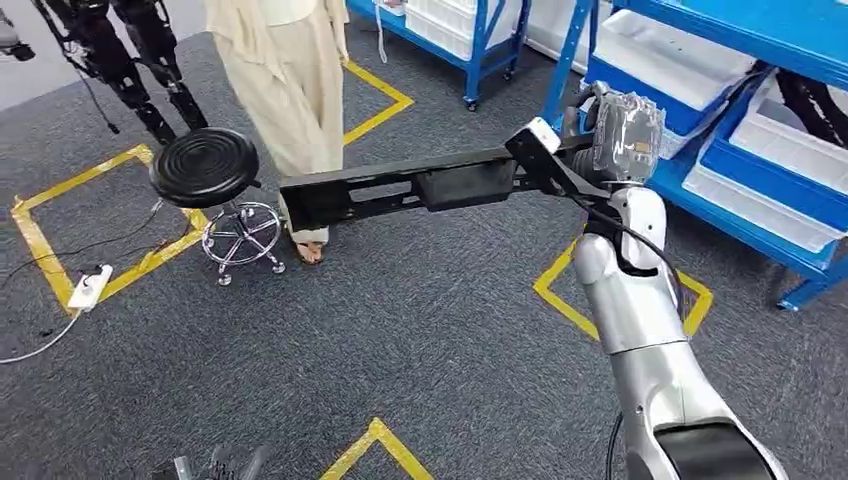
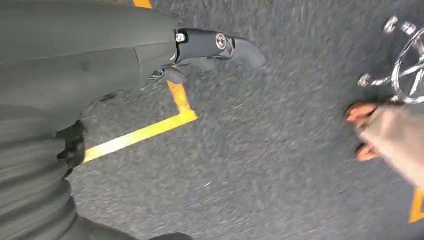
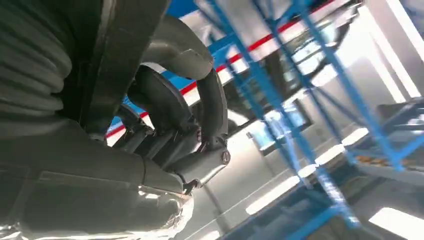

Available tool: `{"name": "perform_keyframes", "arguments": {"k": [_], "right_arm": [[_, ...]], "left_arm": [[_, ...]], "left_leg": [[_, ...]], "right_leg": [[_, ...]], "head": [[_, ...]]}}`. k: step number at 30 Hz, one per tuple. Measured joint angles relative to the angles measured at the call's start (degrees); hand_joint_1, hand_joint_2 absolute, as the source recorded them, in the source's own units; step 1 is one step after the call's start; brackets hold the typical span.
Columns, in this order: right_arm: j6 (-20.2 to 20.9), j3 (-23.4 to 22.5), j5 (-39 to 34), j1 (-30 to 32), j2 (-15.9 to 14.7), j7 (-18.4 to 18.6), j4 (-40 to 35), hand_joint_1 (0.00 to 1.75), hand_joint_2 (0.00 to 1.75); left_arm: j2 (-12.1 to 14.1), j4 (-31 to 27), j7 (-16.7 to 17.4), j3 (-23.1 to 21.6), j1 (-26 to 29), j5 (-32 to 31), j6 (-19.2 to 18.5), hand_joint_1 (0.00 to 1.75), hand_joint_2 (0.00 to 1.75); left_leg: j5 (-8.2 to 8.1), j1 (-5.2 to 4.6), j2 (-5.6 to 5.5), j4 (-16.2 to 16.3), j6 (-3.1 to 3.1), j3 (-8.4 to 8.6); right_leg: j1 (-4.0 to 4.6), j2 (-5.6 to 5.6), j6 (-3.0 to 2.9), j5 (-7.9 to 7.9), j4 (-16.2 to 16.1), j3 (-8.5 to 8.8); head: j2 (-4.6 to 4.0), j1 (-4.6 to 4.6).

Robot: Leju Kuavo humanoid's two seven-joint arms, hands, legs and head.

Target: Take the parts from the cabinet and place them on the table.

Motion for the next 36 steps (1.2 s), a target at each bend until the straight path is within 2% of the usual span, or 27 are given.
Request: {"name": "perform_keyframes", "arguments": {"k": [2, 3, 5, 7, 8, 9, 12, 13, 14, 15, 17, 18, 19, 20, 21, 22, 23, 24, 25, 28, 29, 30, 31, 33, 34, 35, 36], "right_arm": [[0.0, 0.2, 0.0, 0.2, -0.1, 0.2, 0.0, 1.75, 1.75], [-0.1, 0.3, -0.1, 0.2, 0.0, 0.2, 0.1, 1.75, 1.75], [-0.5, 0.5, -1.0, 0.2, 0.1, 0.0, 0.2, 1.75, 1.75], [-0.9, 0.5, -3.4, 0.0, 0.5, -0.9, 0.2, 1.75, 1.75], [-0.9, 0.5, -4.6, 0.0, 0.7, -1.3, 0.2, 1.75, 1.75], [-0.9, 0.3, -5.8, 0.1, 1.0, -1.8, 0.3, 1.75, 1.75], [-0.5, 0.2, -7.5, 0.7, 1.8, -3.0, 0.9, 1.75, 1.75], [-0.6, 0.2, -7.7, 0.9, 2.0, -3.3, 1.1, 1.75, 1.75], [-0.6, 0.2, -8.0, 1.0, 2.2, -3.7, 1.3, 1.75, 1.75], [-0.8, 0.0, -8.5, 1.1, 2.3, -4.3, 1.4, 1.75, 1.75], [-0.9, -0.4, -8.9, 1.1, 2.5, -5.6, 2.3, 1.75, 1.75], [-1.0, -0.5, -8.6, 1.2, 2.8, -5.7, 2.8, 1.75, 1.75], [-1.0, -0.5, -8.1, 1.2, 3.1, -5.5, 3.1, 1.75, 1.75], [-1.0, -0.5, -7.1, 1.2, 3.5, -4.5, 3.2, 1.75, 1.75], [-1.0, -0.6, -6.1, 1.3, 3.6, -3.5, 3.1, 1.75, 1.75], [-0.9, -0.8, -4.9, 1.5, 3.6, -2.4, 2.5, 1.75, 1.75], [-0.5, -1.0, -4.1, 1.9, 3.5, -1.5, 1.6, 1.75, 1.75], [0.0, -1.4, -3.3, 2.4, 3.3, -0.7, 0.3, 1.75, 1.75], [0.5, -2.0, -2.4, 2.8, 2.8, 0.0, -1.1, 1.75, 1.75], [0.9, -2.3, -1.8, 3.9, 2.8, 0.5, -2.9, 1.75, 1.75], [1.0, -2.7, -1.6, 4.5, 2.5, 0.6, -3.6, 1.75, 1.75], [1.1, -2.9, -1.6, 4.7, 2.4, 0.6, -4.0, 1.75, 1.75], [1.2, -3.2, -1.5, 5.1, 2.3, 0.6, -4.4, 1.75, 1.75], [1.6, -4.0, -1.2, 6.6, 1.9, 0.6, -5.0, 1.75, 1.75], [1.6, -4.2, -1.1, 7.5, 1.6, 0.6, -5.2, 1.75, 1.75], [1.6, -4.3, -0.8, 8.2, 1.4, 0.7, -5.4, 1.75, 1.75], [1.6, -4.5, -0.2, 8.9, 1.1, 1.1, -6.0, 1.75, 1.75]], "left_arm": [[0.0, 0.0, -0.1, 0.0, -0.1, 0.4, -0.2, 0.0, 1.75], [0.0, 0.0, -0.1, 0.0, 0.2, 0.5, -0.2, 0.0, 1.75], [0.0, 0.0, -0.1, 0.0, 0.5, 0.9, -0.2, 0.0, 1.75], [0.0, -0.2, -0.1, 0.1, 0.8, 1.3, 0.1, 0.0, 1.75], [0.0, -0.3, -0.1, 0.2, 1.0, 1.6, 0.5, 0.0, 1.75], [0.1, -0.3, -0.1, 0.4, 1.2, 1.6, 1.1, 0.0, 1.75], [0.5, 0.3, -0.1, 1.9, 2.9, 2.3, 2.1, 0.0, 1.75], [1.1, 0.5, -0.1, 2.2, 3.5, 2.3, 2.4, 0.0, 1.75], [1.0, 0.7, -0.2, 2.4, 4.0, 2.3, 2.6, 0.0, 1.75], [1.1, 0.9, -0.2, 2.7, 4.2, 2.3, 2.6, 0.0, 1.75], [1.1, 1.0, -0.2, 3.4, 4.1, 2.3, 3.3, 0.0, 1.75], [1.1, 1.0, -0.2, 3.6, 4.1, 2.3, 3.4, 0.0, 1.75], [1.1, 1.0, -0.2, 3.9, 4.1, 2.3, 3.3, 0.0, 1.75], [1.1, 1.0, -0.1, 4.2, 3.8, 2.2, 2.9, 0.0, 1.75], [1.1, 1.0, 0.1, 4.2, 3.2, 1.5, 2.6, 0.0, 1.75], [1.1, 1.0, 0.4, 4.2, 2.4, 0.2, 2.6, 0.0, 1.75], [1.0, 0.9, 0.7, 4.0, 1.6, -0.6, 2.6, 0.0, 1.75], [0.5, 0.9, 0.9, 3.8, 0.7, -1.2, 2.6, 0.0, 1.75], [0.4, 0.8, 1.0, 3.6, 0.0, -1.7, 2.4, 0.0, 1.75], [0.4, 0.5, 1.2, 3.1, -1.0, -2.0, 2.3, 0.0, 1.75], [0.0, 0.4, 1.2, 2.9, -1.0, -2.1, 2.1, 0.0, 1.75], [0.0, 0.3, 1.1, 2.9, -1.2, -2.1, 1.9, 0.0, 1.75], [0.0, 0.1, 0.8, 2.8, -1.6, -2.6, 1.5, 0.0, 1.75], [-0.2, 0.0, 0.9, 2.4, -2.2, -2.8, 1.0, 0.0, 1.75], [-0.3, 0.0, 1.3, 2.3, -2.2, -2.9, 0.7, 0.0, 1.75], [-0.4, 0.0, 1.8, 2.2, -2.2, -3.2, 0.7, 0.0, 1.75], [-0.5, 0.0, 2.2, 1.8, -2.1, -3.6, 0.4, 0.0, 1.75]], "left_leg": [[-0.05, 0.01, -1.83, 0.0, 0.09, 0.0], [-0.05, -0.01, -2.8, 0.0, 0.09, 0.03], [-0.03, -0.08, -4.62, 0.1, 0.06, 0.06], [0.01, -0.07, -6.32, 0.2, -0.05, 0.16], [0.03, 0.01, -6.92, 0.1, -0.17, -0.02], [-0.07, -0.45, -7.5, 0.5, -0.55, -0.27], [0.3, 0.04, -8.95, 0.1, -1.46, -0.58], [0.02, 0.01, -8.38, 0.4, -1.67, -0.75], [-0.82, -0.34, -4.81, 1.5, -2.05, -1.1], [-2.79, -0.24, -2.41, 4.7, -2.45, -2.5], [-7.06, 0.4, -1.03, 14.4, -3.07, -7.7], [-7.98, 0.66, -0.83, 18.1, -3.4, -9.86], [-7.54, 1.0, -0.68, 18.9, -3.7, -10.58], [-5.88, 1.35, -0.41, 16.8, -3.94, -9.88], [-3.61, 1.63, 0.01, 12.7, -4.14, -7.81], [-1.04, 1.76, 1.28, 6.8, -4.27, -4.51], [0.3, 1.77, 3.51, 2.4, -4.31, -1.69], [0.08, 1.29, 4.7, 1.1, -4.23, -0.86], [0.04, 1.15, 3.14, 1.1, -3.51, -1.08], [0.04, 0.27, 1.33, 0.6, -2.05, -0.77], [0.26, 0.6, 0.77, 0.2, -1.43, -0.2], [0.25, 0.69, 0.31, 0.2, -0.83, -0.18], [0.25, 0.62, -0.17, 0.2, -0.52, -0.23], [0.15, 0.56, -1.97, 0.2, -0.33, -0.22], [0.14, 0.45, -2.97, 0.2, -0.32, -0.17], [0.13, 0.35, -3.89, 0.2, -0.31, -0.15], [0.13, 0.26, -4.74, 0.3, -0.32, -0.11]], "right_leg": [[0.0, 1.0, -0.32, -3.41, 9.6, -4.87], [0.07, 1.17, -0.03, -3.59, 12.1, -6.44], [0.08, 1.31, 0.94, -1.06, 8.2, -5.29], [0.0, 2.91, 1.74, 3.62, -2.3, -0.68], [-0.24, 5.8, 1.56, 4.67, -5.9, 0.71], [-0.14, 6.01, 1.06, 4.8, -6.5, 1.44], [0.26, 4.13, 0.04, 4.95, -6.5, 1.52], [-0.98, 3.45, -0.47, 5.24, -7.0, 1.83], [-0.92, 2.97, -0.85, 5.23, -7.2, 2.23], [-0.8, 2.22, -1.75, 5.11, -7.3, 2.43], [-0.53, 0.73, -2.06, 4.89, -7.3, 2.58], [-0.52, -0.02, -2.12, 4.82, -7.3, 2.58], [-0.53, -0.67, -2.14, 4.77, -7.2, 2.6], [-0.59, -1.25, -1.94, 4.61, -7.2, 2.63], [-0.69, -1.88, -1.7, 4.45, -7.2, 2.78], [-0.77, -2.68, -1.26, 4.15, -7.2, 3.12], [-0.72, -3.42, -0.83, 3.83, -7.1, 3.44], [0.25, -4.06, -0.31, 3.34, -6.9, 3.21], [0.17, -4.67, 0.05, 3.24, -7.1, 3.82], [0.57, -6.51, 1.37, 2.89, -7.6, 4.79], [-0.14, -4.12, 1.5, 2.05, -6.5, 4.23], [-0.18, -1.38, 1.1, 0.62, -3.8, 2.92], [-0.21, 0.05, 0.74, -1.33, 0.9, 0.54], [-0.01, 1.05, 0.63, -3.98, 10.0, -4.67], [0.14, 1.32, 0.95, -3.85, 11.6, -6.12], [0.16, 1.38, 1.34, -2.56, 10.1, -6.02], [0.2, 1.5, 1.78, -0.27, 5.9, -4.59]], "head": [[0.0, 0.22], [0.0, 0.37], [0.0, 0.35], [0.0, 0.37], [0.0, 0.35], [0.0, 0.28], [0.0, 0.31], [0.0, 0.24], [0.0, 0.11], [0.0, -0.22], [0.0, -0.11], [0.0, -0.19], [0.0, -0.17], [0.0, -0.2], [0.0, -0.22], [0.0, -0.2], [0.0, -0.22], [0.0, -0.35], [0.0, 0.41], [0.0, 0.41], [0.0, 0.51], [0.0, 0.55], [0.0, 0.72], [0.0, 0.85], [0.0, 0.94], [0.0, 0.9], [0.0, 0.9]]}}
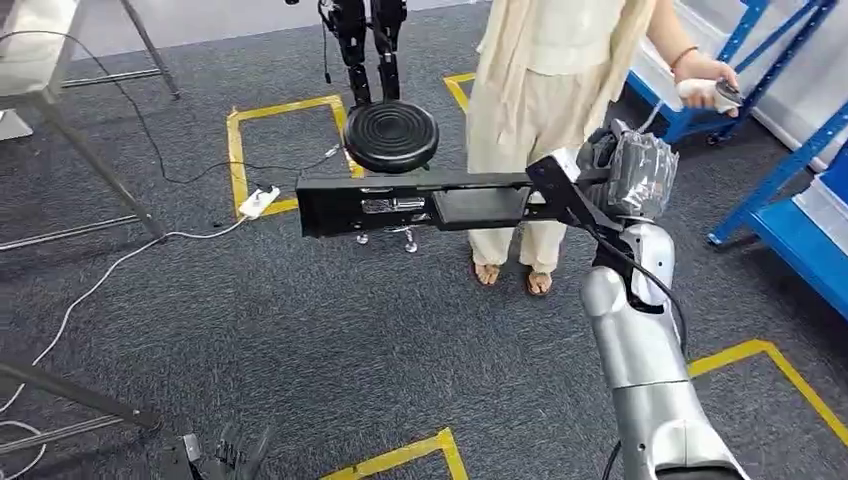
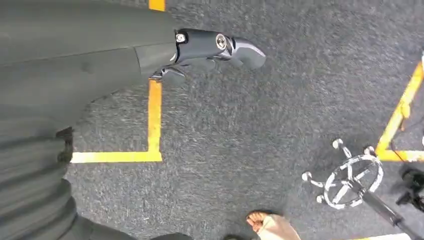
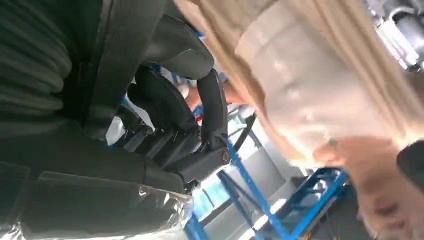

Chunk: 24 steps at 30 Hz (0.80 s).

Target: Take the parts from the cabinet and place them on the table.

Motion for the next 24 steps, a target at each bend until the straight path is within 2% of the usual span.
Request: {"name": "perform_keyframes", "arguments": {"k": [1, 2, 3, 4, 6, 7, 8, 9, 10, 12, 13, 14, 15, 16, 17, 18, 19, 22, 23, 24], "right_arm": [[0.0, -0.3, 0.3, 0.7, -0.4, 0.3, -0.7, 1.75, 1.75], [0.0, -0.7, 0.6, 1.4, -1.1, 0.5, -1.4, 1.75, 1.75], [0.0, -1.1, 0.7, 2.0, -1.7, 0.7, -1.9, 1.75, 1.75], [0.0, -1.4, 0.7, 2.3, -2.2, 0.8, -2.3, 1.75, 1.75], [0.2, -1.7, 0.9, 3.1, -2.6, 1.2, -3.0, 1.75, 1.75], [0.2, -1.9, 1.1, 3.5, -2.9, 1.4, -3.6, 1.75, 1.75], [0.3, -2.1, 1.0, 4.0, -3.3, 1.4, -4.1, 1.75, 1.75], [0.2, -2.4, 0.9, 4.9, -3.9, 1.4, -4.5, 1.75, 1.75], [0.0, -2.8, 0.7, 5.9, -4.7, 1.2, -5.0, 1.75, 1.75], [-0.5, -3.7, 0.3, 8.5, -6.0, 0.8, -5.7, 1.75, 1.75], [-0.7, -4.0, 0.2, 9.8, -6.4, 0.7, -6.1, 1.75, 1.75], [-0.9, -4.4, 0.3, 11.0, -6.7, 0.7, -6.5, 1.75, 1.75], [-1.0, -4.7, 0.9, 11.9, -6.8, 0.9, -7.1, 1.75, 1.75], [-0.9, -4.9, 1.6, 12.5, -6.9, 1.2, -7.7, 1.75, 1.75], [-0.8, -4.9, 2.2, 12.6, -6.9, 1.4, -8.1, 1.75, 1.75], [-0.5, -4.9, 2.6, 12.5, -6.9, 1.5, -8.3, 1.75, 1.75], [0.1, -4.9, 3.0, 11.9, -7.1, 1.6, -8.4, 1.75, 1.75], [1.9, -4.6, 4.0, 10.0, -7.0, 1.9, -8.4, 1.75, 1.75], [2.1, -4.5, 4.2, 9.4, -7.0, 2.0, -8.4, 1.75, 1.75], [2.2, -4.4, 4.3, 8.9, -6.9, 2.0, -8.3, 1.75, 1.75]], "left_arm": [[0.0, 0.0, 0.3, -0.4, 0.0, -0.3, -0.4, 0.0, 1.75], [0.0, 0.0, 0.4, -0.6, 0.0, -0.3, -0.7, 0.0, 1.75], [-0.1, 0.0, 0.6, -0.8, 0.0, -0.3, -0.9, 0.0, 1.75], [-0.1, 0.0, 0.7, -0.9, 0.2, -0.3, -0.9, 0.0, 1.75], [-0.1, 0.0, 0.8, -1.0, 0.5, -0.6, -0.9, 0.0, 1.75], [0.0, 0.0, 0.9, -1.2, 0.6, -0.9, -1.0, 0.0, 1.75], [0.0, 0.0, 1.0, -1.4, 0.6, -1.3, -1.3, 0.0, 1.75], [0.0, 0.0, 1.0, -1.8, 0.5, -1.6, -1.6, 0.0, 1.75], [-0.1, 0.0, 0.9, -2.3, 0.3, -2.3, -1.9, 0.0, 1.75], [-0.4, 0.0, 1.0, -3.3, 0.2, -3.2, -2.7, 0.0, 1.75], [-0.6, -0.1, 1.4, -3.7, 0.2, -3.2, -3.4, 0.0, 1.75], [-0.7, -0.1, 1.6, -4.0, 0.2, -3.2, -3.8, 0.0, 1.75], [-0.8, -0.1, 1.6, -4.4, 0.0, -3.1, -3.8, 0.0, 1.75], [-0.9, -0.4, 1.5, -4.8, -0.2, -3.1, -3.8, 0.0, 1.75], [-1.0, -0.7, 1.3, -5.0, -0.6, -2.9, -3.7, 0.0, 1.75], [-1.1, -0.9, 1.1, -5.2, -1.1, -2.5, -3.3, 0.0, 1.75], [-1.2, -1.0, 0.9, -5.3, -1.6, -2.0, -3.1, 0.0, 1.75], [-1.3, -1.4, 0.3, -5.5, -1.8, -0.9, -2.6, 0.0, 1.75], [-1.4, -1.5, 0.2, -5.5, -1.7, -0.5, -2.6, 0.0, 1.75], [-1.5, -1.5, 0.0, -5.5, -1.8, -0.1, -2.6, 0.0, 1.75]], "left_leg": [[0.0, -0.02, -0.9, 0.0, -0.02, 0.06], [-0.01, -0.02, -1.66, 0.0, -0.04, 0.08], [-0.05, -0.18, -2.46, 0.2, -0.23, -0.05], [-0.1, -0.3, -2.97, 0.2, -0.44, -0.25], [0.09, -0.11, -3.83, -0.1, -1.08, -0.41], [0.09, -0.2, -4.35, -0.1, -1.37, -0.56], [-0.56, -0.15, -1.88, 0.8, -1.42, -0.76], [-2.2, -0.49, 1.48, 2.9, -1.71, -1.61], [-4.41, -0.32, 2.96, 6.7, -2.02, -3.3], [-8.4, 0.18, 3.95, 16.1, -2.46, -8.05], [-8.73, 0.38, 4.09, 18.4, -2.68, -9.38], [-7.84, 0.57, 4.28, 17.7, -2.84, -9.15], [-5.86, 0.74, 4.47, 14.5, -2.91, -7.51], [-3.56, 0.77, 5.05, 9.6, -2.82, -4.81], [-1.53, 0.69, 6.75, 4.1, -2.53, -1.63], [-1.55, 0.27, 9.43, 0.8, -2.12, 0.18], [-1.31, -0.07, 8.41, 0.6, -1.66, 0.15], [-1.24, -0.67, 6.62, 0.5, -0.95, -0.08], [-0.69, 0.12, 5.99, -0.3, -0.23, 0.61], [-0.65, -0.1, 5.37, -0.3, -0.01, 0.67]], "right_leg": [[-0.01, 0.45, 0.33, 2.5, -5.3, 2.19], [-0.14, 2.16, 0.44, 4.72, -10.4, 4.31], [-0.24, 4.38, -0.12, 5.59, -12.5, 5.09], [-0.17, 3.49, -0.85, 5.9, -12.9, 5.48], [0.29, 2.69, -1.71, 5.85, -12.7, 5.51], [-0.02, 2.11, -2.07, 6.06, -12.9, 5.92], [-0.82, 1.51, -2.5, 6.32, -13.4, 6.2], [-0.59, 0.98, -3.0, 6.09, -13.5, 6.58], [-0.4, 0.22, -3.54, 5.91, -13.5, 6.84], [-0.08, -1.48, -3.95, 5.61, -13.5, 7.06], [-0.02, -2.2, -4.01, 5.55, -13.5, 7.05], [-0.02, -2.8, -4.02, 5.5, -13.5, 7.05], [-0.03, -3.37, -3.85, 5.35, -13.4, 7.07], [-0.03, -3.81, -3.72, 5.24, -13.4, 7.15], [-0.02, -4.21, -3.46, 5.07, -13.4, 7.31], [0.26, -4.56, -3.22, 4.93, -13.4, 7.41], [0.88, -4.96, -2.84, 4.72, -13.3, 7.39], [0.82, -6.47, -2.05, 4.47, -13.4, 7.75], [0.87, -5.7, -1.59, 3.9, -12.8, 7.15], [0.46, -3.38, -1.74, 3.04, -11.3, 6.8]], "head": [[0.0, -0.04], [0.0, 0.06], [0.0, 0.0], [0.0, 0.07], [0.0, 0.07], [0.0, 0.02], [0.0, -0.03], [0.0, -0.13], [0.0, -0.24], [0.0, -0.17], [0.0, -0.24], [0.0, -0.2], [0.0, -0.28], [0.0, -0.24], [0.0, -0.28], [0.0, -0.26], [0.0, -0.04], [0.0, 0.04], [0.0, 0.04], [0.0, 0.09]]}}
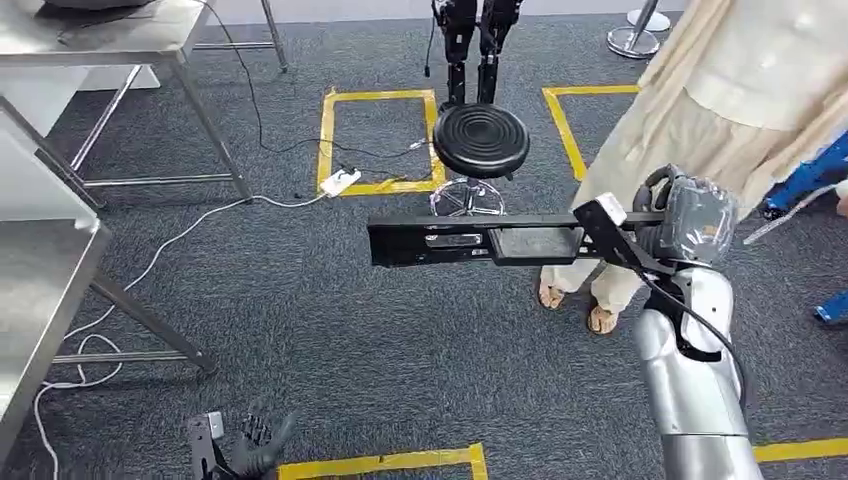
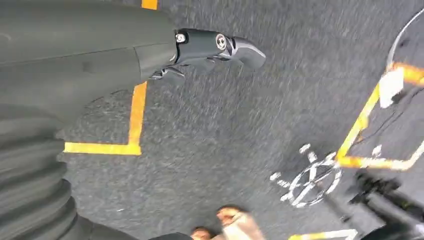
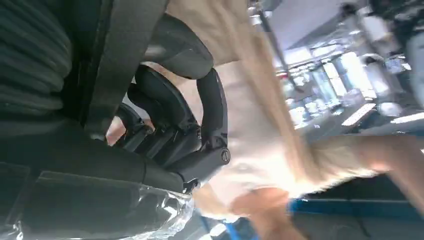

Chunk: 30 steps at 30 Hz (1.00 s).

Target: Take the parts from the cabinet and place them on the table.

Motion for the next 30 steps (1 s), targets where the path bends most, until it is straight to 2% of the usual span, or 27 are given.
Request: {"name": "perform_keyframes", "arguments": {"k": [1, 2, 3, 4, 5, 6, 7, 8, 9, 10, 11, 13, 14, 15, 16, 17, 18, 19, 20, 21, 22, 23, 24, 25, 28, 29, 30], "right_arm": [[0.4, 0.2, 0.0, -0.8, 0.0, 0.0, 0.1, 1.75, 1.75], [0.8, 0.4, 0.1, -1.5, 0.1, 0.0, 0.5, 1.75, 1.75], [0.9, 0.8, 0.0, -2.2, 0.2, 0.1, 1.1, 1.75, 1.75], [0.9, 1.2, -0.1, -2.6, 0.3, 0.1, 1.7, 1.75, 1.75], [0.9, 1.5, -0.3, -3.0, 0.6, 0.1, 2.3, 1.75, 1.75], [0.9, 1.8, -0.4, -3.3, 0.8, 0.1, 2.8, 1.75, 1.75], [0.8, 2.1, -0.4, -3.7, 1.0, 0.1, 3.2, 1.75, 1.75], [0.6, 2.3, -0.4, -3.9, 1.1, 0.1, 3.6, 1.75, 1.75], [0.4, 2.4, -0.4, -4.0, 1.2, 0.1, 3.9, 1.75, 1.75], [0.1, 2.7, -0.4, -4.0, 1.4, 0.1, 4.5, 1.75, 1.75], [0.0, 2.7, -0.5, -3.8, 1.4, 0.1, 4.7, 1.75, 1.75], [-0.2, 3.0, -0.4, -3.6, 1.8, 0.1, 5.0, 1.75, 1.75], [-0.4, 3.0, -0.3, -3.4, 1.8, 0.3, 5.0, 1.75, 1.75], [-0.6, 3.0, -0.3, -2.6, 1.8, 0.6, 4.4, 1.75, 1.75], [-1.0, 2.6, -0.4, -1.1, 1.6, 0.6, 3.7, 1.75, 1.75], [-1.5, 2.0, -0.7, 0.6, 1.2, 0.6, 2.8, 1.75, 1.75], [-2.0, 1.1, -1.5, 2.6, 0.9, 0.0, 1.7, 1.75, 1.75], [-2.3, 0.2, -2.2, 4.5, 0.7, -0.8, 0.9, 1.75, 1.75], [-2.4, -0.4, -2.5, 6.1, 0.7, -1.4, 0.3, 1.75, 1.75], [-2.5, -0.9, -2.8, 7.4, 0.7, -1.9, -0.1, 1.75, 1.75], [-2.5, -1.2, -3.0, 8.4, 0.6, -2.2, -0.5, 1.75, 1.75], [-2.5, -1.7, -3.1, 9.0, 0.6, -2.4, -0.9, 1.75, 1.75], [-2.5, -2.0, -3.2, 9.4, 0.6, -2.4, -1.3, 1.75, 1.75], [-2.7, -2.2, -3.5, 9.7, 0.6, -2.6, -1.5, 1.75, 1.75], [-3.2, -2.9, -5.0, 10.7, 0.4, -3.8, -1.7, 1.75, 1.75], [-3.2, -3.0, -5.4, 10.8, 0.4, -4.2, -1.7, 1.75, 1.75], [-3.3, -3.1, -5.5, 11.0, 0.3, -4.5, -1.7, 1.75, 1.75]], "left_arm": [[0.0, 0.0, -0.2, 0.0, -0.2, 0.3, 0.3, 0.0, 1.75], [-0.1, 0.0, -0.4, 0.0, -0.2, 0.5, 0.7, 0.0, 1.75], [-0.1, 0.0, -0.7, 0.0, -0.1, 0.7, 1.2, 0.0, 1.75], [-0.1, 0.0, -0.9, 0.0, 0.1, 0.9, 1.4, 0.0, 1.75], [-0.1, 0.0, -1.0, 0.0, 0.4, 1.2, 1.5, 0.0, 1.75], [-0.1, 0.0, -1.1, 0.1, 0.6, 1.2, 1.5, 0.0, 1.75], [0.0, 0.0, -1.5, 0.1, 0.8, 1.4, 1.6, 0.0, 1.75], [0.1, 0.0, -1.8, 0.2, 0.9, 2.1, 1.6, 0.0, 1.75], [0.3, 0.0, -2.0, 0.3, 1.0, 2.9, 1.6, 0.0, 1.75], [0.8, 0.0, -2.1, 0.7, 1.1, 3.5, 1.5, 0.0, 1.75], [1.0, -0.1, -2.2, 0.8, 1.3, 3.7, 1.5, 0.0, 1.75], [1.6, -0.3, -2.3, 1.2, 2.1, 4.2, 1.7, 0.0, 1.75], [2.0, -0.6, -2.4, 1.3, 2.4, 4.1, 2.0, 0.0, 1.75], [2.3, -1.3, -2.4, 1.4, 2.7, 3.9, 2.4, 0.0, 1.75], [2.6, -2.1, -2.4, 1.6, 2.9, 3.4, 2.7, 0.0, 1.75], [2.8, -2.9, -2.5, 1.7, 2.9, 2.9, 2.9, 0.0, 1.75], [3.0, -3.7, -2.5, 2.2, 2.9, 2.7, 2.8, 0.0, 1.75], [3.2, -4.1, -2.5, 2.4, 2.9, 2.2, 2.7, 0.0, 1.75], [3.3, -4.3, -2.5, 2.5, 3.1, 1.6, 2.2, 0.0, 1.75], [3.5, -4.4, -2.5, 2.6, 3.4, 0.8, 1.6, 0.0, 1.75], [3.7, -4.7, -2.5, 2.6, 3.5, 0.3, 1.4, 0.0, 1.75], [3.8, -5.2, -2.5, 2.7, 3.4, -0.1, 1.2, 0.0, 1.75], [3.8, -5.6, -2.5, 2.7, 3.4, -0.4, 1.1, 0.0, 1.75], [4.0, -6.0, -2.5, 2.7, 3.2, -1.3, 1.1, 0.0, 1.75], [3.9, -6.7, -2.6, 2.2, 3.2, -3.0, 1.6, 0.0, 1.75], [3.9, -6.8, -2.6, 2.2, 3.2, -3.0, 1.7, 0.0, 1.75], [3.8, -7.0, -2.6, 2.2, 3.5, -2.9, 1.8, 0.0, 1.75]], "left_leg": [[0.12, 0.08, -0.61, 0.0, 0.52, -0.02], [0.12, 0.08, -1.3, 0.0, 0.53, -0.01], [0.11, 0.12, -2.1, 0.0, 0.55, -0.05], [0.11, 0.13, -2.81, 0.0, 0.54, -0.04], [0.13, 0.14, -3.72, 0.1, 0.51, -0.04], [0.15, 0.21, -4.64, 0.1, 0.43, -0.02], [0.18, 0.31, -5.55, 0.2, 0.25, 0.0], [0.12, 0.44, -6.36, 0.3, -0.11, -0.01], [0.04, 0.49, -7.19, 0.6, -0.64, -0.22], [-0.08, 0.26, -7.88, 1.0, -1.18, -0.65], [0.2, 0.31, -8.29, 0.9, -1.48, -0.98], [0.57, 0.65, -9.27, 0.6, -2.03, -1.19], [0.39, 0.92, -9.64, 0.8, -2.22, -1.32], [-0.5, 0.6, -6.19, 1.9, -2.27, -1.79], [-2.34, 0.44, -3.28, 4.9, -2.37, -3.01], [-4.5, 0.48, -1.93, 9.2, -2.41, -5.01], [-6.73, 0.49, -1.26, 14.1, -2.35, -7.43], [-8.15, 0.46, -1.14, 18.2, -2.3, -9.42], [-8.16, 0.45, -1.14, 19.6, -2.15, -10.11], [-6.94, 0.39, -1.13, 18.2, -1.81, -9.34], [-4.97, 0.19, -1.11, 14.6, -1.33, -7.32], [-2.56, -0.21, -0.56, 9.2, -0.59, -4.27], [-0.87, -1.13, 2.01, 3.6, 0.49, -1.04], [-2.04, -1.89, 4.12, 2.4, 0.84, -0.33], [-1.75, -2.2, 2.21, 1.9, 1.04, -0.59], [-1.39, -2.05, 1.39, 1.0, 1.45, 0.02], [-0.67, -1.17, 0.95, 0.0, 1.35, 0.99]], "right_leg": [[-0.27, 1.84, -0.48, -1.87, 4.0, -1.74], [-0.5, 2.55, -0.76, -3.7, 8.4, -3.91], [-0.64, 2.88, -0.8, -5.68, 14.0, -6.78], [-0.68, 2.96, -0.5, -6.36, 16.9, -8.37], [-0.79, 2.98, 0.11, -6.0, 17.6, -9.02], [-1.06, 3.0, 0.81, -4.54, 15.2, -8.06], [-1.5, 3.2, 1.67, -2.1, 10.1, -5.74], [-2.04, 3.92, 2.47, 0.14, 4.7, -3.25], [-2.91, 6.29, 3.06, 1.48, 0.4, -1.38], [-2.46, 7.62, 2.62, 1.17, -0.3, -0.64], [-2.44, 6.53, 1.82, 1.4, -0.2, -0.79], [-1.95, 5.8, 1.08, 1.36, 0.0, -0.91], [-2.29, 5.16, 0.49, 1.55, -0.2, -0.71], [-2.08, 4.72, 0.08, 1.54, -0.3, -0.34], [-1.7, 3.95, -0.69, 1.41, -0.4, -0.13], [-1.33, 3.11, -1.13, 1.2, -0.4, -0.03], [-0.91, 2.21, -1.37, 1.04, -0.4, 0.03], [-0.57, 1.34, -1.57, 0.91, -0.4, 0.04], [-0.34, 0.73, -1.67, 0.85, -0.3, 0.06], [-0.1, 0.17, -1.79, 0.76, -0.3, 0.12], [0.06, -0.27, -1.92, 0.67, -0.3, 0.21], [0.21, -0.81, -2.04, 0.56, -0.4, 0.38], [0.23, -1.23, -2.15, 0.46, -0.4, 0.58], [0.59, -1.67, -2.03, 0.35, -0.4, 0.53], [0.58, -3.28, -1.69, 0.19, -0.7, 0.69], [1.0, -3.82, -1.43, 0.09, -1.0, 1.19], [0.91, -1.95, -1.2, -0.43, -0.2, 0.48]], "head": [[0.0, 0.04], [0.0, 0.26], [0.0, 0.37], [0.0, 0.44], [0.0, 0.37], [0.0, 0.44], [0.0, 0.39], [0.0, 0.44], [0.0, 0.5], [0.0, 0.57], [0.0, 0.39], [0.0, 0.46], [0.0, 0.26], [0.0, 0.2], [0.0, -0.2], [0.0, -0.18], [0.0, -0.15], [0.0, -0.2], [0.0, -0.22], [0.0, -0.22], [0.0, -0.22], [0.0, -0.2], [0.0, -0.22], [0.0, -0.15], [0.0, -0.18], [0.0, -0.22], [0.0, -0.11]]}}
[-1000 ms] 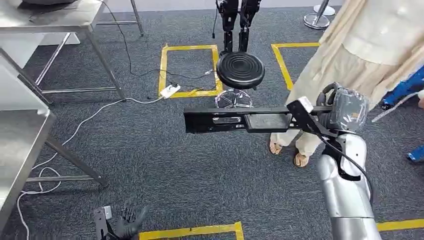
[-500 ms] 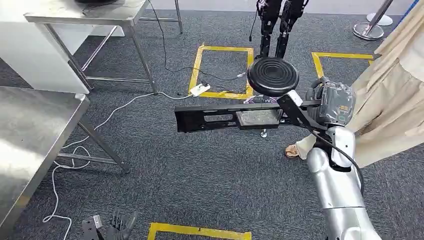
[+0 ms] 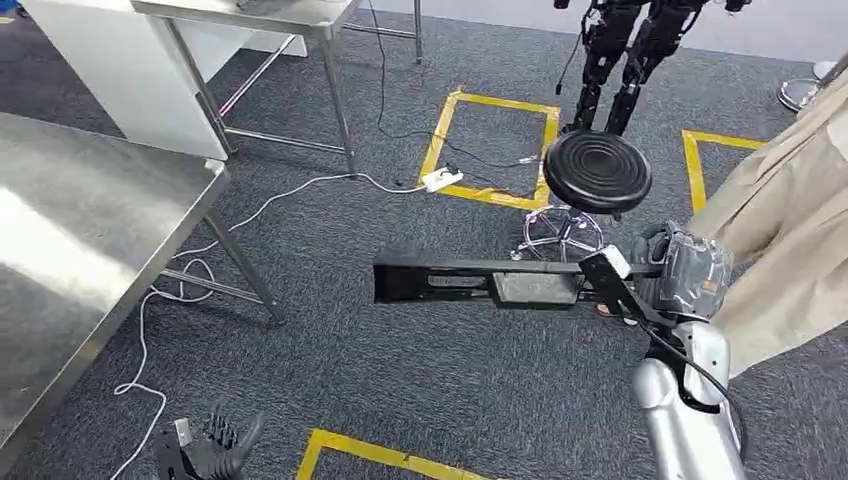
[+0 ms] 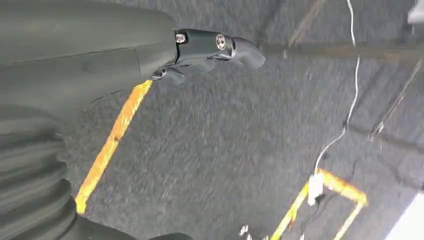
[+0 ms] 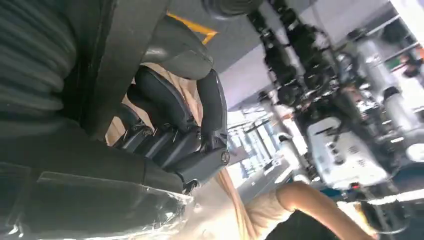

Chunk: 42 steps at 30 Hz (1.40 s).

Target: Take the parts from the cabinet and place them on the table.

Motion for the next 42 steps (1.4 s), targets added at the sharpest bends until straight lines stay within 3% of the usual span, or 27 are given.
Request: {"name": "perform_keyframes", "arguments": {"k": [1, 2, 4, 5, 7, 9, 10, 11, 14, 15, 16, 17, 19, 21, 23, 24, 25, 26, 29, 30, 32, 34, 36, 39, 40, 41, 42], "right_arm": [[-0.1, -0.1, -0.4, 0.0, -0.1, -0.3, 0.0, 1.75, 1.75], [-0.3, -0.3, -1.1, 0.1, -0.3, -0.6, 0.1, 1.75, 1.75], [-0.5, -0.5, -3.4, 0.4, -0.4, -1.4, 0.5, 1.75, 1.75], [-0.5, -0.5, -4.3, 0.6, -0.3, -1.6, 0.7, 1.75, 1.75], [-0.5, -0.5, -4.1, 1.0, -0.1, -1.6, 0.7, 1.75, 1.75], [-0.4, -0.3, -3.1, 1.2, 0.0, -0.4, 0.7, 1.75, 1.75], [-0.4, -0.2, -2.9, 1.3, 0.1, -0.1, 0.7, 1.75, 1.75], [-0.3, -0.2, -2.8, 1.5, 0.2, 0.0, 0.6, 1.75, 1.75], [-0.2, -0.1, -3.0, 1.6, 0.4, 0.4, 0.5, 1.75, 1.75], [-0.1, 0.0, -3.3, 1.3, 0.5, 0.3, 0.5, 1.75, 1.75], [-0.1, 0.0, -3.7, 1.2, 0.5, 0.1, 0.5, 1.75, 1.75], [-0.1, 0.1, -4.4, 1.1, 0.5, -0.2, 0.6, 1.75, 1.75], [-0.1, 0.6, -5.8, 0.4, 0.9, -0.5, 1.6, 1.75, 1.75], [-0.4, 1.3, -6.0, -0.6, 1.6, -0.5, 3.9, 1.75, 1.75], [-1.4, 1.7, -5.8, -0.9, 2.4, -0.2, 5.5, 1.75, 1.75], [-2.0, 1.7, -5.8, -0.9, 2.7, -0.1, 5.8, 1.75, 1.75], [-2.9, 1.7, -5.8, -1.0, 2.8, 0.0, 6.1, 1.75, 1.75], [-3.5, 1.6, -6.1, -1.1, 2.8, 0.0, 6.3, 1.75, 1.75], [-3.7, 0.9, -7.8, -1.5, 2.8, -1.2, 6.9, 1.75, 1.75], [-3.6, 0.9, -8.7, -2.2, 2.8, -2.4, 7.3, 1.75, 1.75], [-3.7, 0.5, -10.0, -3.8, 2.6, -4.4, 9.1, 1.75, 1.75], [-4.0, 0.1, -10.2, -4.5, 2.2, -4.8, 10.7, 1.75, 1.75], [-4.2, -0.2, -10.3, -4.7, 2.2, -4.9, 12.3, 1.75, 1.75], [-4.2, -0.2, -10.3, -5.0, 2.2, -5.2, 13.2, 1.75, 1.75], [-4.2, -0.2, -10.2, -5.4, 2.2, -5.4, 13.5, 1.75, 1.75], [-4.4, -0.2, -10.0, -6.3, 2.3, -5.6, 14.6, 1.75, 1.75], [-4.7, 0.1, -9.4, -7.1, 2.4, -5.5, 15.9, 1.75, 1.75]], "left_arm": [[0.0, -0.1, 0.0, 0.0, -0.2, 0.0, -0.1, 0.0, 1.75], [0.0, -0.1, 0.0, 0.0, -0.4, 0.1, -0.1, 0.0, 1.75], [-0.1, -0.1, 0.0, 0.0, -0.3, 0.4, -0.1, 0.0, 1.75], [-0.2, -0.1, 0.0, 0.0, -0.2, 0.4, 0.0, 0.0, 1.75], [-0.3, -0.1, 0.0, 0.0, -0.1, 0.4, -0.1, 0.0, 1.75], [-0.6, -0.1, 0.0, 0.0, -0.3, 0.6, -1.2, 0.0, 1.75], [-0.7, -0.1, 0.0, 0.0, -0.4, 0.8, -1.4, 0.0, 1.75], [-0.9, -0.2, 0.0, 0.0, -0.5, 0.9, -1.5, 0.0, 1.75], [-1.1, -0.3, 0.0, 0.0, -0.2, 1.0, -1.9, 0.0, 1.75], [-1.2, -0.4, 0.0, 0.0, -0.2, 1.0, -1.9, 0.0, 1.75], [-1.2, -0.6, 0.0, -0.1, -0.3, 1.3, -1.8, 0.0, 1.75], [-1.2, -0.7, 0.0, -0.2, -0.6, 1.8, -1.6, 0.0, 1.75], [-1.3, -0.8, 0.0, -0.3, -0.7, 2.3, -0.9, 0.0, 1.75], [-1.2, -0.7, 0.0, -0.3, -0.4, 2.5, 0.1, 0.0, 1.75], [-0.9, -0.5, 0.0, -0.3, -0.2, 2.8, 1.2, 0.0, 1.75], [-0.7, -0.5, 0.1, -0.3, -0.1, 2.8, 1.8, 0.0, 1.75], [-0.3, -0.5, 0.0, -0.3, -0.3, 2.6, 2.4, 0.0, 1.75], [0.0, -0.6, 0.0, -0.3, -0.5, 1.7, 3.1, 0.0, 1.75], [0.6, -1.9, 0.0, -0.6, -0.5, 0.3, 4.8, 0.0, 1.75], [0.7, -2.5, 0.0, -0.7, -0.6, 0.3, 5.0, 0.0, 1.75], [0.7, -2.9, 0.1, -1.1, -1.4, 0.3, 5.2, 0.0, 1.75], [0.5, -3.0, 0.2, -1.4, -2.1, 0.3, 5.2, 0.0, 1.75], [0.4, -3.0, 0.2, -1.6, -1.9, 0.4, 5.2, 0.0, 1.75], [0.4, -3.0, 0.2, -1.7, -1.8, 0.1, 5.3, 0.0, 1.75], [0.4, -3.3, 0.2, -1.7, -1.8, -0.2, 5.4, 0.0, 1.75], [0.4, -3.4, 0.2, -1.9, -2.0, -0.4, 5.6, 0.0, 1.75], [0.4, -3.4, 0.2, -2.1, -2.0, -0.4, 5.9, 0.0, 1.75]], "left_leg": [[0.25, 0.19, -0.53, -0.3, 0.4, 0.11], [0.27, 0.33, -1.2, -0.3, 0.39, 0.07], [0.3, 0.45, -2.68, -0.3, 0.34, 0.0], [0.37, 0.55, -3.55, -0.3, 0.21, -0.01], [0.43, 0.98, -5.18, -0.2, -0.3, 0.01], [0.17, 1.6, -6.89, 0.5, -1.36, -0.08], [0.03, 1.53, -7.54, 0.8, -1.96, -0.37], [-0.13, 1.47, -8.15, 1.4, -2.39, -0.82], [0.42, 1.77, -9.26, 1.0, -2.89, -1.44], [-0.01, 1.91, -7.76, 1.5, -3.03, -1.54], [-1.34, 1.62, -4.51, 3.3, -3.12, -2.25], [-3.59, 1.64, -2.79, 7.1, -3.27, -3.97], [-7.78, 1.64, -2.05, 16.4, -3.13, -8.46], [-7.94, 1.4, -2.1, 19.4, -2.55, -10.02], [-4.1, 0.64, -1.89, 12.4, -1.27, -6.18], [-1.73, -0.23, -0.72, 6.8, -0.23, -2.89], [-1.19, -1.51, 2.39, 2.6, 0.99, -0.57], [-1.6, -1.63, 2.89, 2.1, 1.07, -0.47], [-1.2, -1.91, 0.66, 1.4, 1.58, -0.74], [-0.21, -1.1, -0.18, -0.3, 2.01, 0.49], [0.54, -0.58, -1.15, -1.2, 1.98, 0.91], [0.62, -0.25, -2.77, -1.2, 1.8, 0.84], [0.69, -0.01, -4.39, -1.1, 1.44, 0.77], [0.38, 0.95, -6.72, -0.5, 0.13, 0.73], [0.04, 1.04, -7.49, 0.2, -0.59, 0.34], [-0.42, 0.75, -8.01, 1.3, -1.29, -0.68], [-0.29, 0.99, -8.38, 1.3, -1.62, -1.01]], "right_leg": [[-0.36, 2.84, -0.09, -0.93, 1.9, -0.58], [-0.57, 4.41, -0.27, -2.65, 5.8, -2.44], [-1.09, 5.03, -0.19, -5.83, 14.4, -6.88], [-1.44, 5.03, 0.32, -6.13, 16.9, -8.41], [-2.21, 5.05, 1.95, -3.52, 13.0, -6.92], [-3.59, 6.67, 4.3, 1.39, 1.7, -1.58], [-3.38, 8.07, 4.26, 0.93, 0.9, -1.33], [-3.34, 7.74, 3.17, 1.41, 0.1, -0.78], [-2.92, 6.25, 1.7, 1.69, 0.5, -0.98], [-3.09, 5.8, 1.52, 1.79, 0.4, -0.94], [-2.88, 5.56, 1.07, 1.85, 0.4, -0.91], [-2.53, 5.01, 0.77, 1.82, 0.4, -0.95], [-1.94, 3.85, 0.43, 1.77, 0.4, -1.07], [-1.3, 2.78, 0.19, 1.7, 0.4, -1.15], [-0.85, 1.67, -0.16, 1.46, 0.4, -0.83], [-0.7, 0.93, -0.39, 1.29, 0.3, -0.47], [-0.8, 0.25, -0.51, 1.19, 0.2, -0.26], [-0.19, -0.53, -0.38, 1.11, 0.1, -0.39], [-0.52, -2.73, -0.17, 1.13, -0.5, -0.06], [0.22, -2.54, -0.1, 0.91, -0.5, -0.22], [-0.49, 3.35, -0.08, -0.95, 4.0, -2.09], [-1.02, 4.99, 0.11, -3.98, 12.1, -6.06], [-1.7, 5.03, 1.11, -4.56, 16.0, -8.51], [-3.11, 5.45, 4.2, 0.78, 5.5, -4.0], [-3.95, 7.43, 5.22, 2.38, 1.3, -2.14], [-3.82, 9.23, 4.82, 1.93, 0.2, -1.34], [-3.73, 8.6, 3.66, 2.16, 0.3, -1.78]], "head": [[0.0, -0.09], [0.0, 0.13], [0.0, 0.35], [0.0, 0.35], [0.0, 0.33], [0.0, 0.37], [0.0, 0.56], [0.0, 0.98], [0.0, 0.72], [0.0, 0.68], [0.0, 0.44], [0.0, 0.13], [0.0, 0.13], [0.0, 0.13], [0.0, 0.11], [0.0, 0.11], [0.0, 0.17], [0.0, 0.2], [0.0, 0.11], [0.0, 0.09], [0.0, -0.05], [0.0, 0.68], [0.0, 0.63], [0.0, 0.63], [0.0, 0.68], [0.0, 0.96], [0.0, 0.76]]}}
